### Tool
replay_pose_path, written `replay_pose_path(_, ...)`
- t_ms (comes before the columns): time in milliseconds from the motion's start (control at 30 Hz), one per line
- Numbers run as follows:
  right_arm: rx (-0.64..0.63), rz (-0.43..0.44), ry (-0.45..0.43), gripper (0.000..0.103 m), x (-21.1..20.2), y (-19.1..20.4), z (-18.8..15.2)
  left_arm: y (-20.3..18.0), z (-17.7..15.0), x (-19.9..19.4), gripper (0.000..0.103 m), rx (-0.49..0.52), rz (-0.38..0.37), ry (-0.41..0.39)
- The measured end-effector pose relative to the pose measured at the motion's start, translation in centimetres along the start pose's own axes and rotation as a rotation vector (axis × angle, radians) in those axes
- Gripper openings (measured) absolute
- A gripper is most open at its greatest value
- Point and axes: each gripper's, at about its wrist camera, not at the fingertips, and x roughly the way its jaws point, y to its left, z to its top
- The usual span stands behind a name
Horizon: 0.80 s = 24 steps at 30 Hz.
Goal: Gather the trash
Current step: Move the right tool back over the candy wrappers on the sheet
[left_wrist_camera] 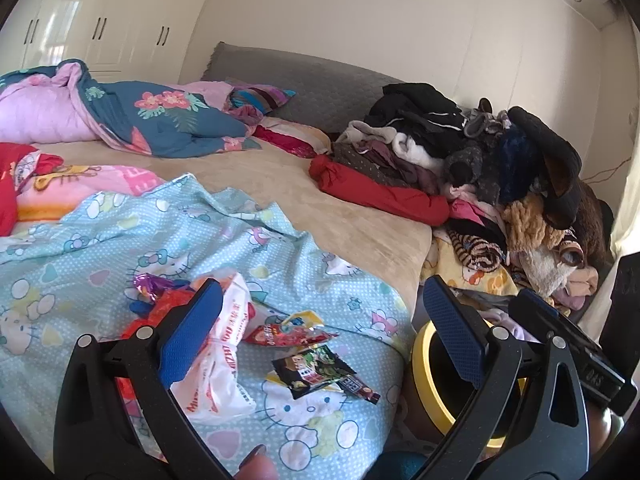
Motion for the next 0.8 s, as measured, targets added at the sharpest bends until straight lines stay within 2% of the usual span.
replay_pose_path(367, -0.070, 0.031, 0.030, 0.095, 0.8, 3.1, -0.4, 2.9, 0.7, -0.6, 0.092, -0.043, 0.041, -0.022)
replay_pose_path(800, -0.173, 0.064, 0.106, 0.095, 3.1, 7.0, -2.2, 6.3, 0.9, -1.0, 0.092, -0.098, 0.087, -0.029)
